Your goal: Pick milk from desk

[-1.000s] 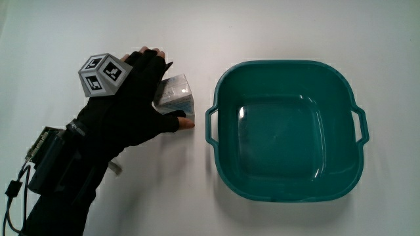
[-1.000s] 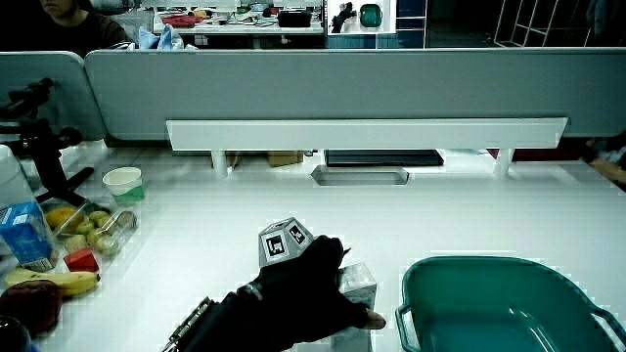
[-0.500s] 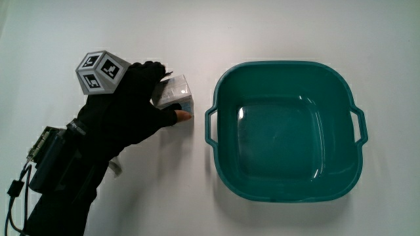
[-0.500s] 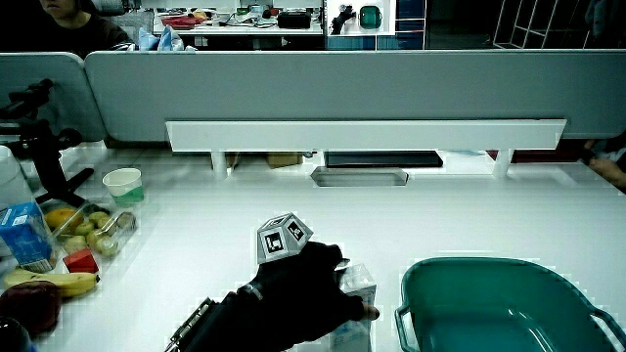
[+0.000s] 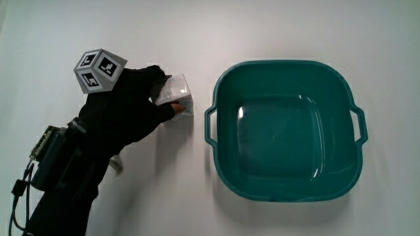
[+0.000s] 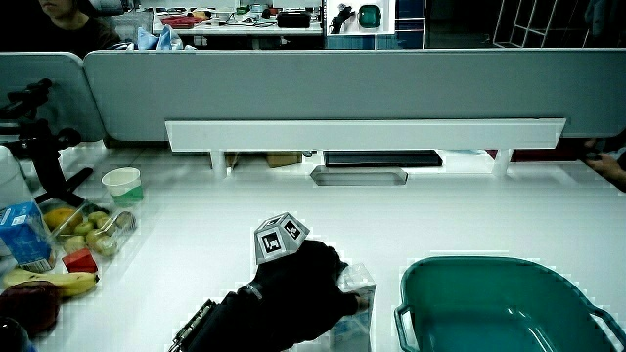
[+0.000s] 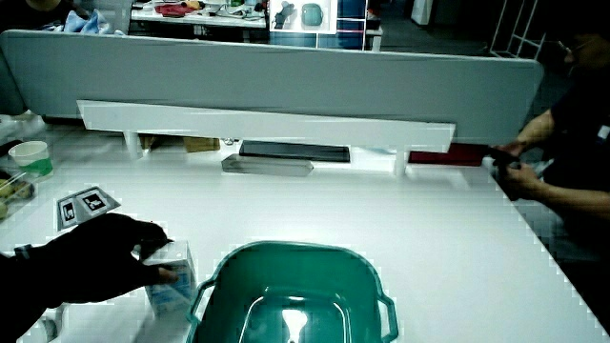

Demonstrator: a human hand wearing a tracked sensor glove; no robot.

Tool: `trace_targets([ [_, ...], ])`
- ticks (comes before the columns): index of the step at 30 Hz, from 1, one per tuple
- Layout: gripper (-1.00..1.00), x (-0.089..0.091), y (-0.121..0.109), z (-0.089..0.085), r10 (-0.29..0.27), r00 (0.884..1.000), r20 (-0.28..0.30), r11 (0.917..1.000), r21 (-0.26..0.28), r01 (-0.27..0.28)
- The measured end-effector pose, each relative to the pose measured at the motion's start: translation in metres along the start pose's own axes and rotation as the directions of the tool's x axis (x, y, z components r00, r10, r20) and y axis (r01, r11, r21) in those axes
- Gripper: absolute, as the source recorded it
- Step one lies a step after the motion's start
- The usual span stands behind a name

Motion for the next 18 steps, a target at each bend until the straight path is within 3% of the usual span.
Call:
trace_targets([
  [6,0.13,-0.0001,-0.0004,0.0016,-0.014,1.000,0.014,0.9995,0.027,0.013],
  [10,0.24,0.0014,-0.0006,0.0032,-0.015,0.999,-0.029,0.9988,0.046,0.016],
  [18,0.45,0.0000,-0.0013,0.0053,-0.002,1.000,-0.026,0.9970,0.077,0.004],
])
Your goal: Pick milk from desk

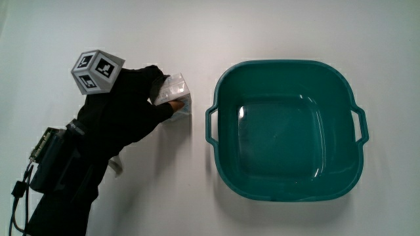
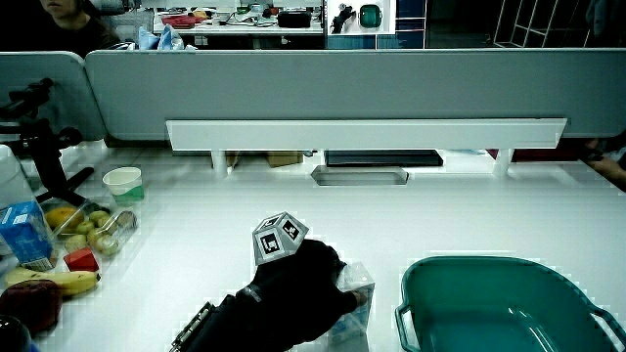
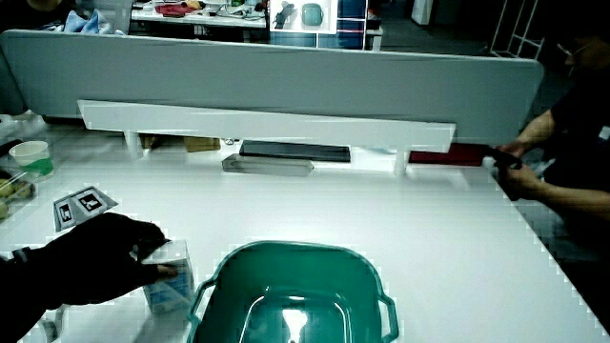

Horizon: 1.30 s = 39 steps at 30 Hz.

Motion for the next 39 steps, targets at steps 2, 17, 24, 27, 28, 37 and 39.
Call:
trace_targets([
  [2,0.50,-0.001,0.001,0.000,0.001,1.000,0.004,1.0000,0.001,-0.001],
  [17,0.89,-0.005,0.002,0.000,0.008,0.998,0.056,0.9997,0.025,-0.009],
  [24,1.00,-0.006,0.001,-0.001,-0.002,0.998,0.068,0.9986,0.053,-0.001],
  [27,1.00,-0.006,0.000,0.000,-0.015,0.998,0.059,0.9978,0.066,0.011],
  [28,1.00,-0.006,-0.001,0.000,-0.019,0.998,0.052,0.9973,0.071,0.015],
  [37,1.00,-0.008,-0.006,0.010,-0.087,0.995,0.058,0.9892,0.124,0.079],
  [39,1.00,-0.010,-0.006,0.014,-0.137,0.990,0.040,0.9790,0.158,0.129],
])
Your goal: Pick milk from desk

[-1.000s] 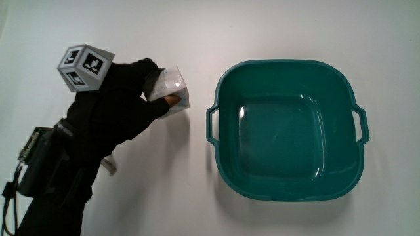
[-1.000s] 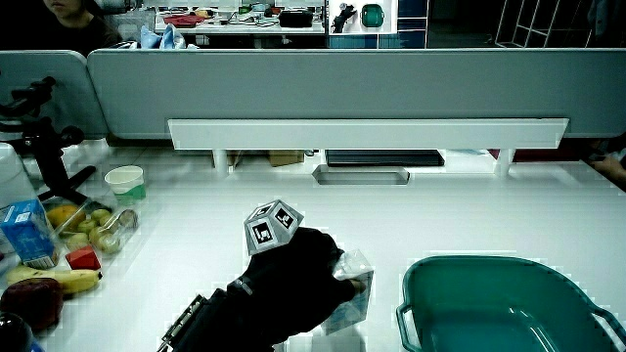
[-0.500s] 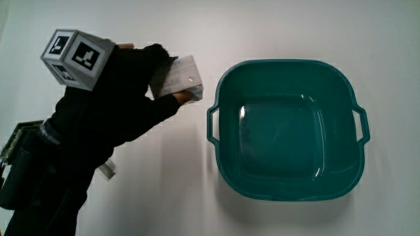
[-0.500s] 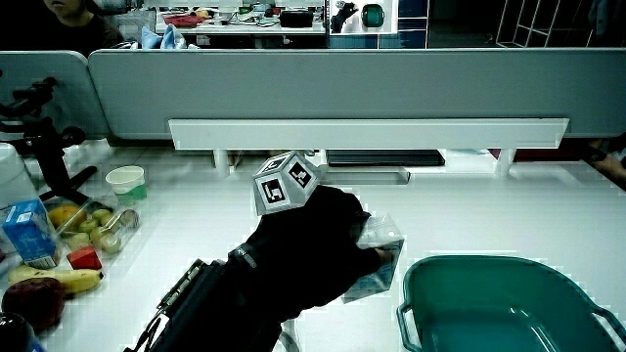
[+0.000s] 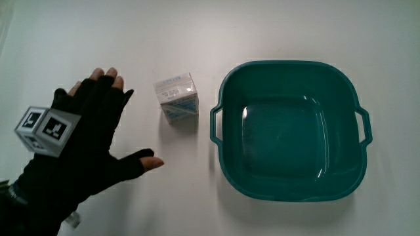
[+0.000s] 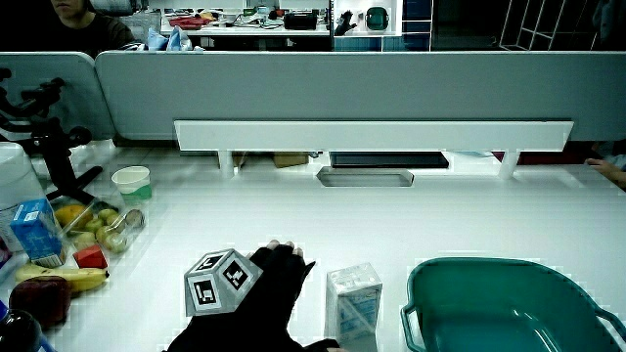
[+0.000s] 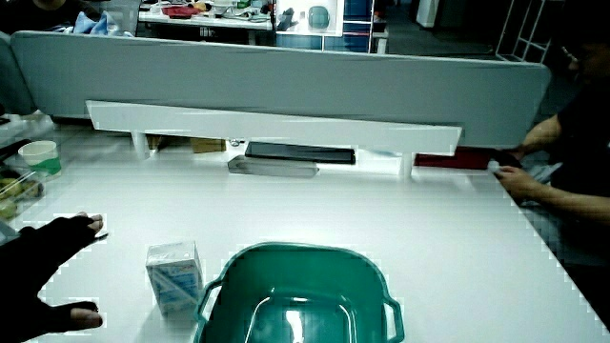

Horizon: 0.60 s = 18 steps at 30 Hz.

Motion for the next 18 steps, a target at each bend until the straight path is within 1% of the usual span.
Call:
trace_targets([
  [1,1.00,0.008,-0.006,0.007,0.044,0.999,-0.027,0.9988,-0.020,-0.045],
  [2,1.00,0.013,-0.008,0.012,0.033,0.999,-0.016,0.9994,-0.010,-0.033],
  [3,1.00,0.012,-0.007,0.013,-0.011,1.000,-0.015,0.9995,0.029,0.011],
  [4,1.00,0.015,-0.008,0.017,-0.036,0.999,-0.025,0.9985,0.039,0.037],
  [5,1.00,0.022,-0.012,0.023,-0.037,0.998,-0.045,0.9979,0.052,0.040],
  [6,1.00,0.030,-0.016,0.028,-0.021,0.999,-0.033,0.9988,0.045,0.022],
  [8,1.00,0.041,-0.021,0.036,-0.035,0.999,-0.029,0.9978,0.055,0.037],
  [10,1.00,0.053,-0.026,0.043,-0.036,0.998,-0.046,0.9978,0.055,0.038],
  [11,1.00,0.058,-0.028,0.045,-0.068,0.996,-0.057,0.9951,0.068,0.072],
  [12,1.00,0.063,-0.029,0.047,-0.068,0.997,-0.045,0.9956,0.061,0.071],
  [13,1.00,0.068,-0.031,0.049,-0.071,0.996,-0.057,0.9954,0.060,0.075],
  [14,1.00,0.072,-0.032,0.051,-0.092,0.994,-0.065,0.9929,0.069,0.097],
  [16,1.00,0.081,-0.034,0.053,-0.092,0.995,-0.042,0.9937,0.061,0.094],
  [17,1.00,0.085,-0.034,0.054,-0.119,0.991,-0.066,0.9895,0.073,0.124],
  [18,1.00,0.090,-0.035,0.055,-0.126,0.990,-0.058,0.9888,0.073,0.130],
])
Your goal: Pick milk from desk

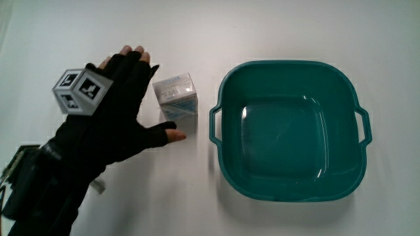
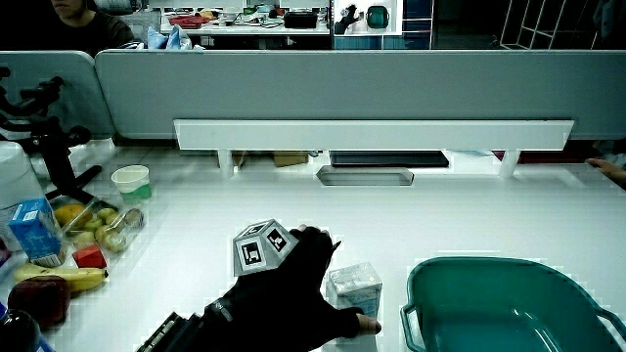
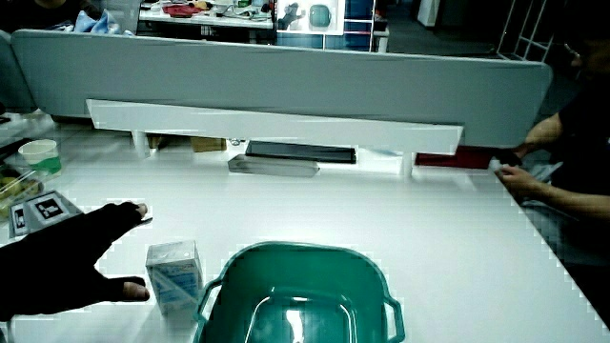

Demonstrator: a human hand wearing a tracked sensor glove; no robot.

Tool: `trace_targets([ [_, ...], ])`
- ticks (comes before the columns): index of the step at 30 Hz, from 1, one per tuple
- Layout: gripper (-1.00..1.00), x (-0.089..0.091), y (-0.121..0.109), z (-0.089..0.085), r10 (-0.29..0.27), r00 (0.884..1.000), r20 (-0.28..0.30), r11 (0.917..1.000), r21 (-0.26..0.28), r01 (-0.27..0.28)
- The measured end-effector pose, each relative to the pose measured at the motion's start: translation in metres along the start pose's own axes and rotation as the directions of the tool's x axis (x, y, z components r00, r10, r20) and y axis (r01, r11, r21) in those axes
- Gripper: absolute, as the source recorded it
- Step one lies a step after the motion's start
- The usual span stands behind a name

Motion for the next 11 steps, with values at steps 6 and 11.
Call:
trace_targets([
  [6,1.00,0.017,0.004,-0.001,-0.138,0.990,0.019,0.9901,0.029,0.137],
  [11,1.00,0.030,0.008,-0.009,-0.132,0.991,0.023,0.9909,0.032,0.131],
])
